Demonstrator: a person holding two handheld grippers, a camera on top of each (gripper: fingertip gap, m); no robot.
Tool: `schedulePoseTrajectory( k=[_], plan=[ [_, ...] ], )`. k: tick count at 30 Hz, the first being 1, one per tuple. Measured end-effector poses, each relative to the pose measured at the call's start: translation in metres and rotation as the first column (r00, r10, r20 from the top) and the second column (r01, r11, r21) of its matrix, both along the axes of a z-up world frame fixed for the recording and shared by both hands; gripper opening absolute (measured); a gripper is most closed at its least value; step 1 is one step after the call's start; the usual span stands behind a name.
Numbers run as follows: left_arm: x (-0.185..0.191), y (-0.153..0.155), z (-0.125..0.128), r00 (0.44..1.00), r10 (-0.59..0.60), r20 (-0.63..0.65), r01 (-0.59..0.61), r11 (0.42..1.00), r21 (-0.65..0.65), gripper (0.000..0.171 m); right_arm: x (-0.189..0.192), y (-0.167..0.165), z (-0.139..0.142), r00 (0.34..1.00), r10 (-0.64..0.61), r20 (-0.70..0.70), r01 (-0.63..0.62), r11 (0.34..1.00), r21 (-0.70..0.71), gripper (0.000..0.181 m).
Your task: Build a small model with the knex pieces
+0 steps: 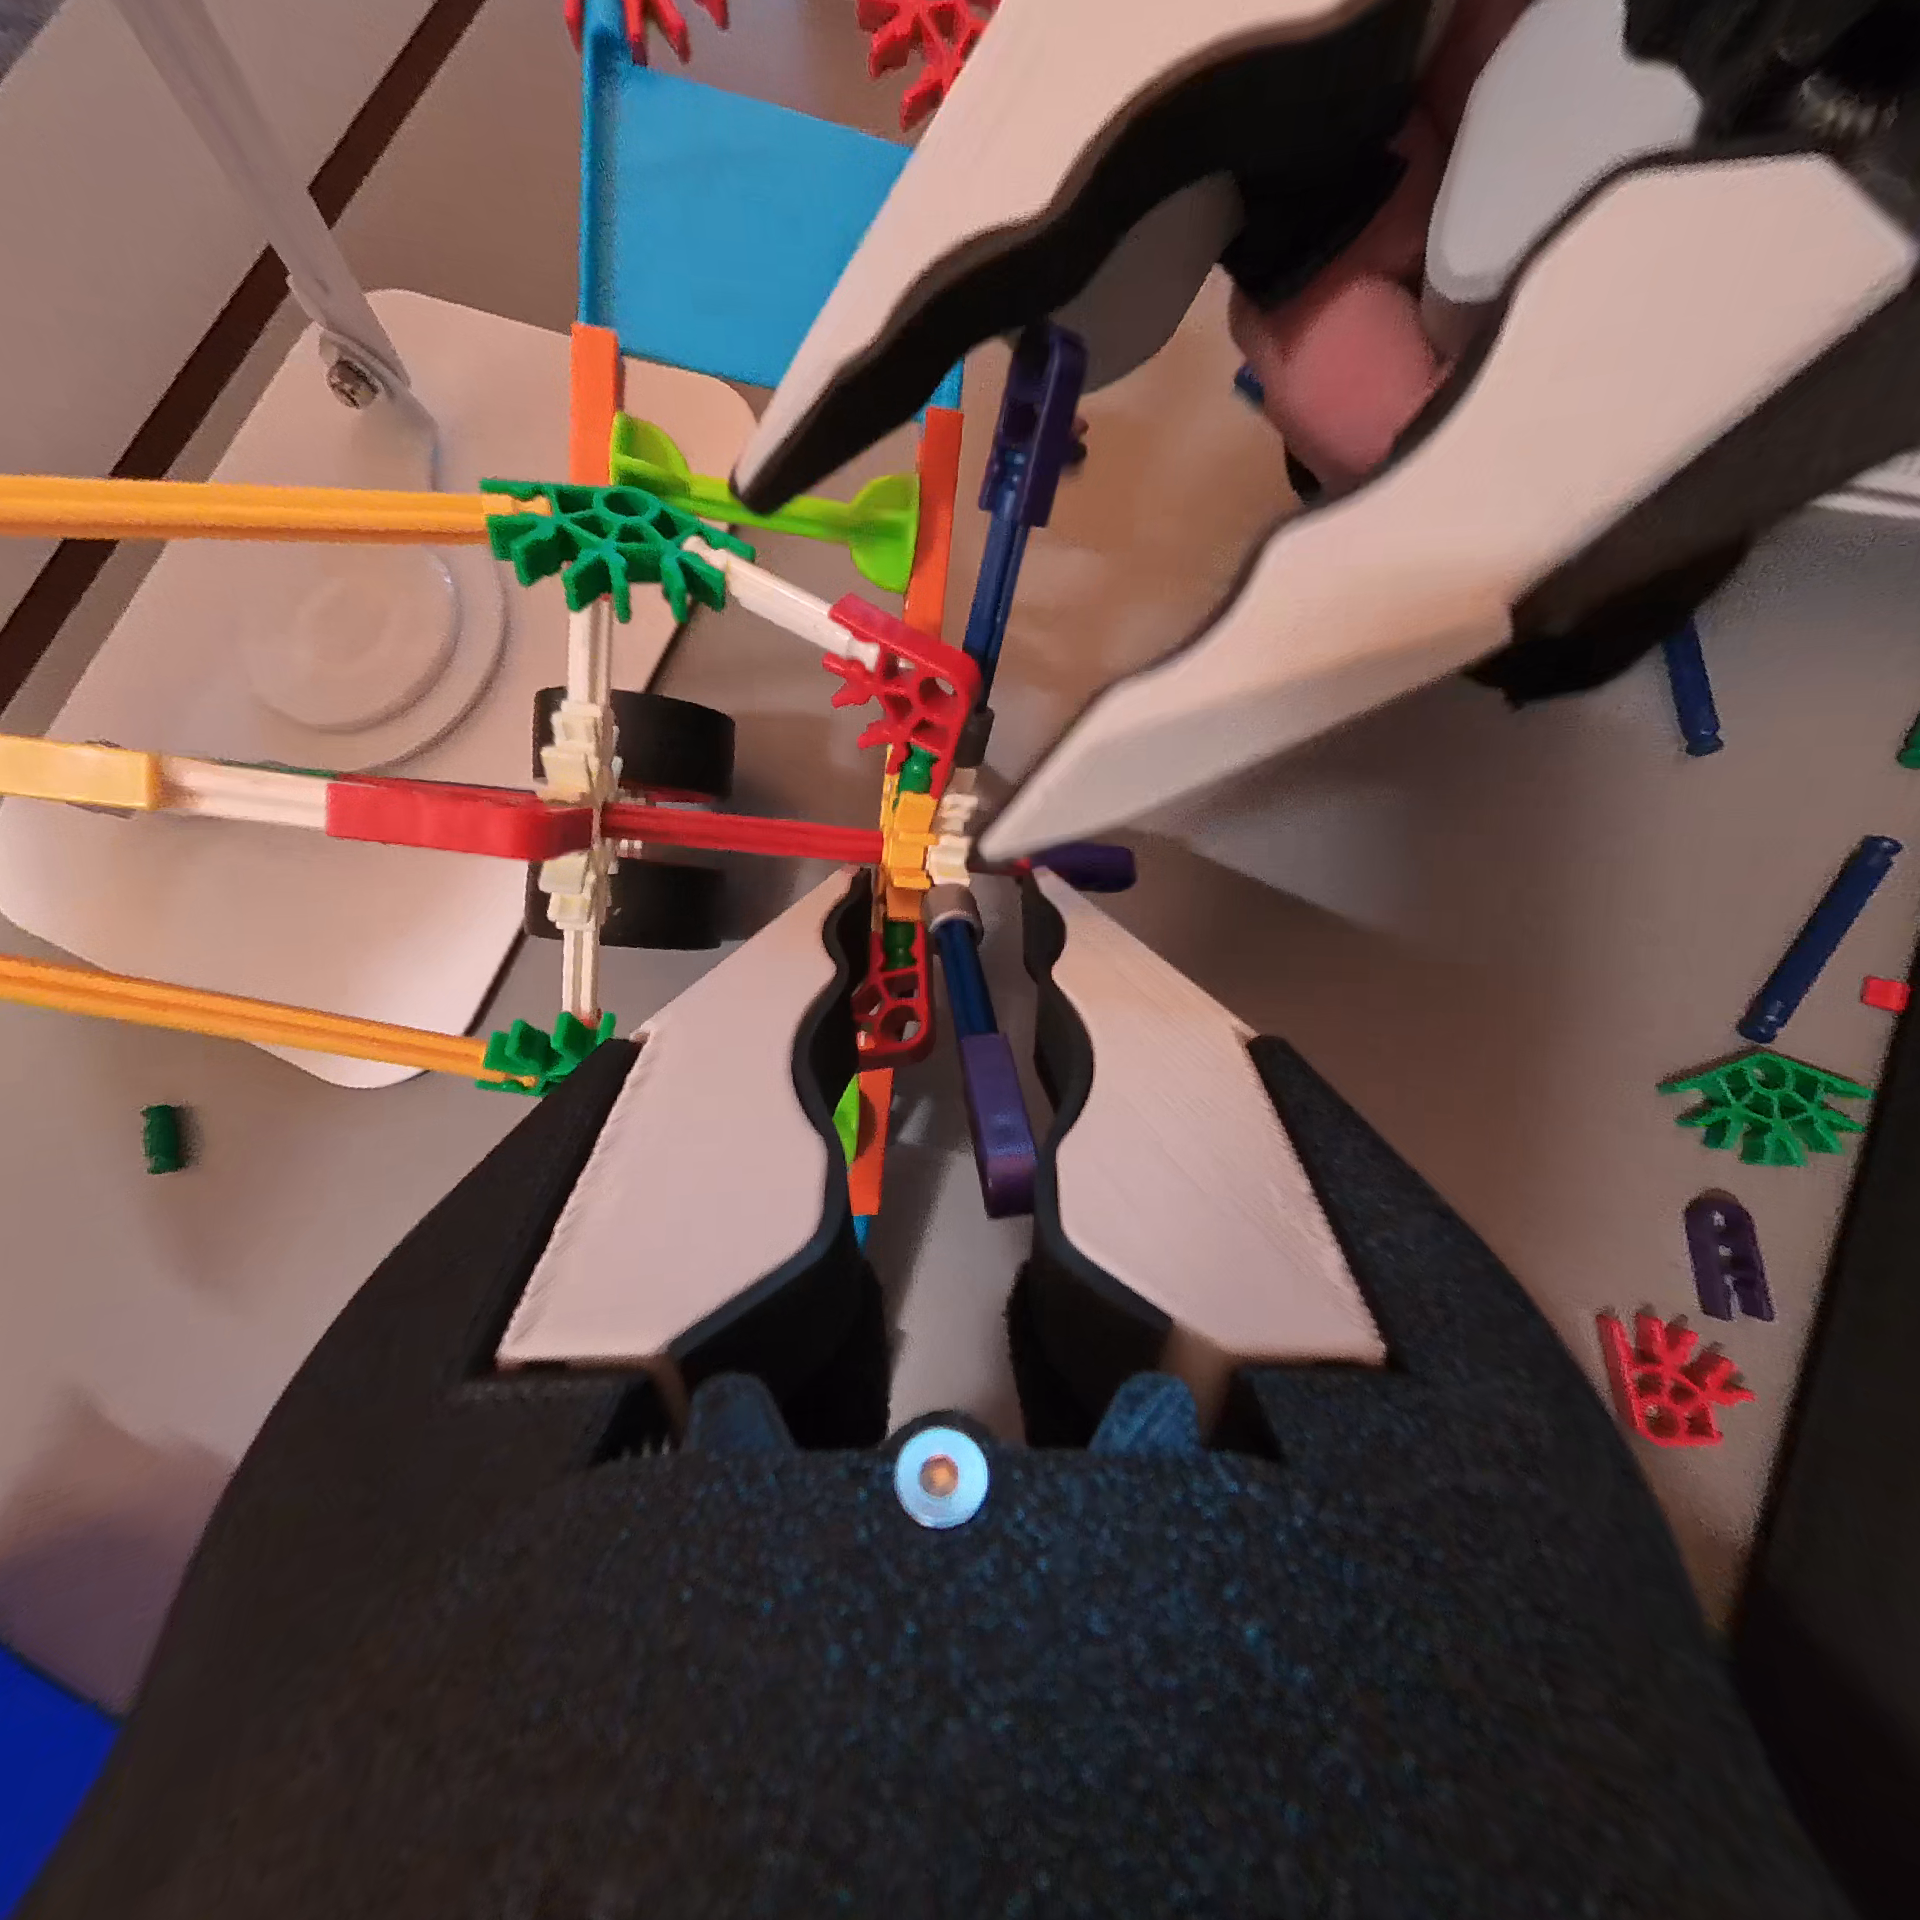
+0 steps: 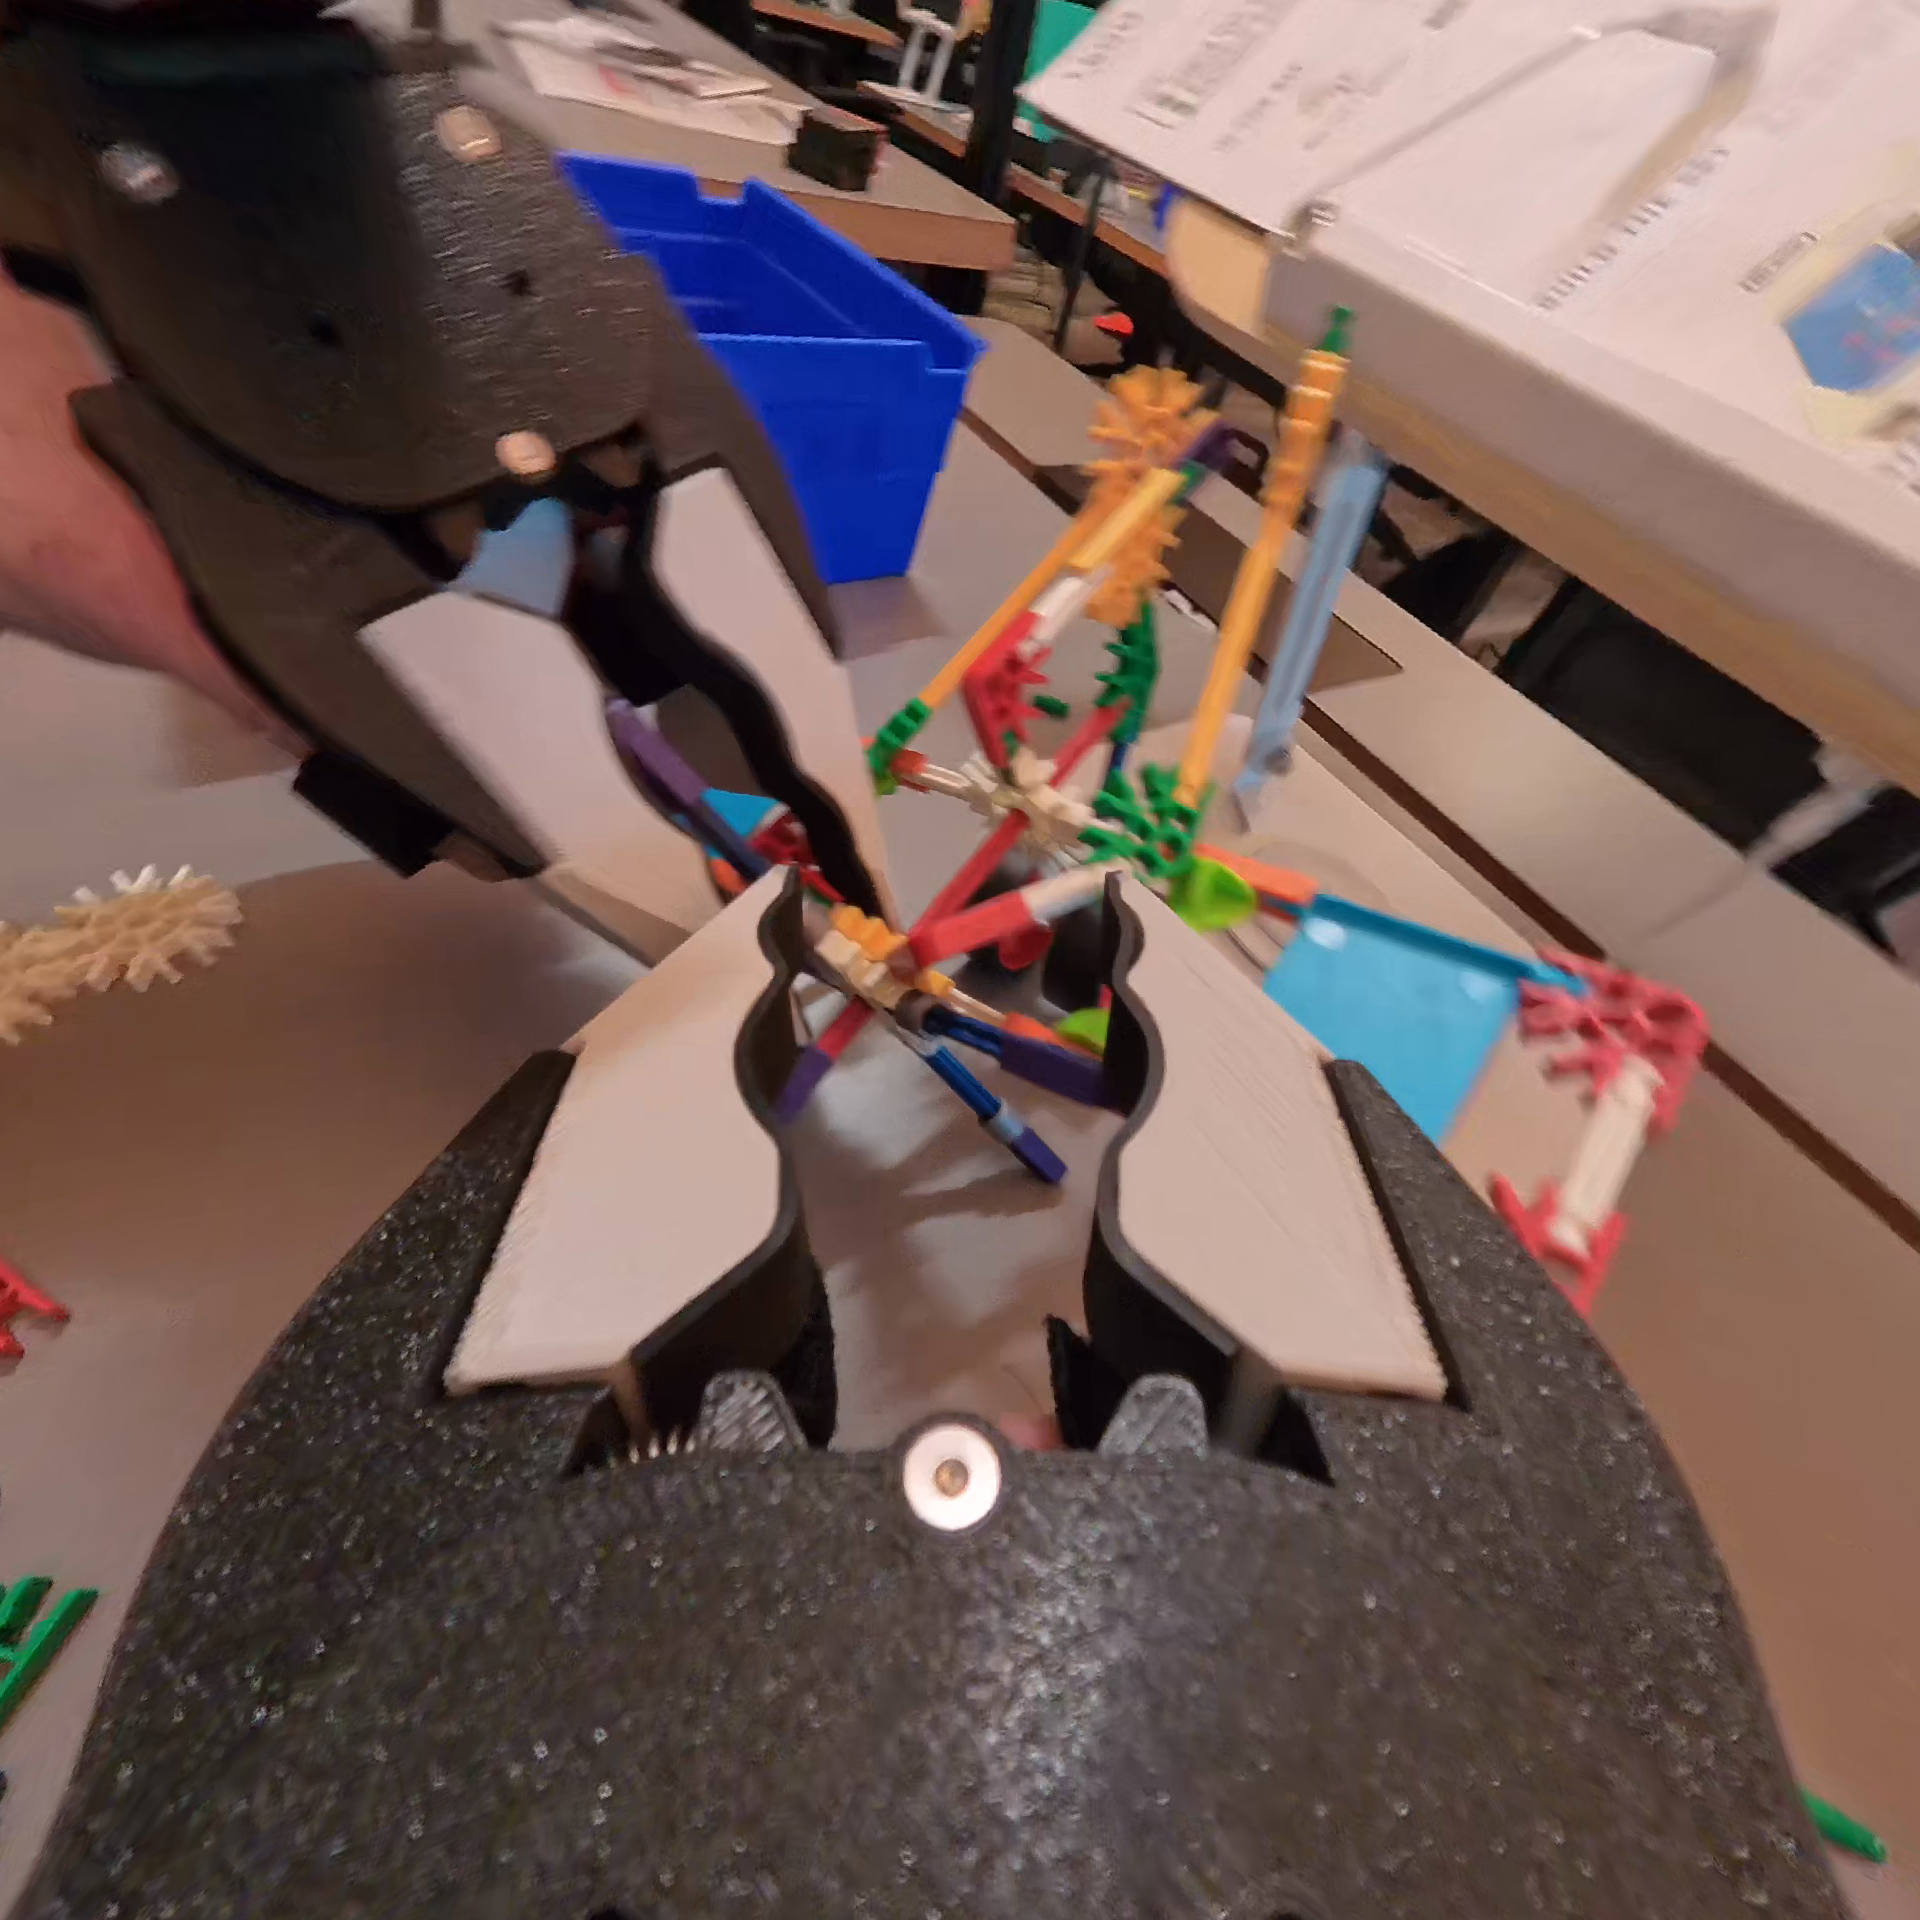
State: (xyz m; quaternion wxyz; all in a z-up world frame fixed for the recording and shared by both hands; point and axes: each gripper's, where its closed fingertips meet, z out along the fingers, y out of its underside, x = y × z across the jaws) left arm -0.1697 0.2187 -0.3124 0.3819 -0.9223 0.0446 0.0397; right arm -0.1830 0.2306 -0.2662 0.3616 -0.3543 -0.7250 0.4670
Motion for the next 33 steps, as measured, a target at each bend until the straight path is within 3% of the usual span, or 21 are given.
schedulePoseTrajectory(
  k=[4,6,8,12,15,17,20,22,24,29,31,33],
  plan=[
    [-0.006,0.004,0.002,1.000,0.018,0.002,-0.018,0.999,0.037,0.024,-0.011,0.034,0.008,0.993,-0.091,0.073,0.105,0.970,-0.218,0.055],
    [-0.009,0.004,0.004,1.000,0.028,0.010,-0.029,0.998,0.054,0.022,-0.014,0.051,0.013,0.988,-0.115,0.103,0.143,0.931,-0.335,0.042],
    [-0.011,0.004,0.005,1.000,0.029,0.006,-0.030,0.998,0.064,0.020,-0.015,0.060,0.017,0.988,-0.118,0.095,0.145,0.921,-0.362,0.028],
    [-0.013,0.004,0.006,0.999,0.037,0.012,-0.038,0.996,0.079,0.018,-0.013,0.074,0.034,0.991,-0.137,0.014,0.131,0.910,-0.394,0.030],
    [-0.014,0.005,0.008,0.999,0.040,-0.002,-0.040,0.995,0.089,0.017,-0.014,0.098,0.048,0.967,-0.251,-0.035,0.212,0.876,-0.433,0.041],
    [-0.012,0.005,0.006,0.999,0.017,-0.041,-0.014,0.997,0.076,0.017,-0.018,0.109,0.041,0.958,-0.285,0.013,0.263,0.865,-0.428,0.051],
    [-0.003,0.007,0.003,0.993,-0.047,-0.105,0.051,0.998,0.042,0.017,-0.022,0.102,0.015,0.966,-0.212,0.145,0.254,0.878,-0.407,0.055],
    [0.003,0.009,0.002,0.990,-0.076,-0.122,0.081,0.996,0.033,0.017,-0.021,0.099,0.008,0.965,-0.174,0.195,0.245,0.863,-0.442,0.028],
    [0.002,0.009,0.003,0.991,-0.070,-0.117,0.075,0.996,0.038,0.019,-0.020,0.099,0.005,0.963,-0.135,0.231,0.232,0.854,-0.465,0.022],
    [-0.002,-0.001,0.020,0.999,-0.040,-0.034,0.044,0.992,0.118,0.048,-0.017,0.099,0.010,0.972,-0.049,0.228,0.170,0.820,-0.546,0.014],
    [-0.019,-0.011,0.030,0.999,0.042,0.009,-0.043,0.985,0.166,0.055,-0.015,0.099,0.015,0.977,-0.025,0.211,0.142,0.818,-0.558,0.011],
    [-0.039,-0.019,0.031,0.987,0.147,0.071,-0.158,0.971,0.182,0.079,-0.013,0.098,0.017,0.979,0.010,0.206,0.111,0.816,-0.567,0.007]
  ],
)
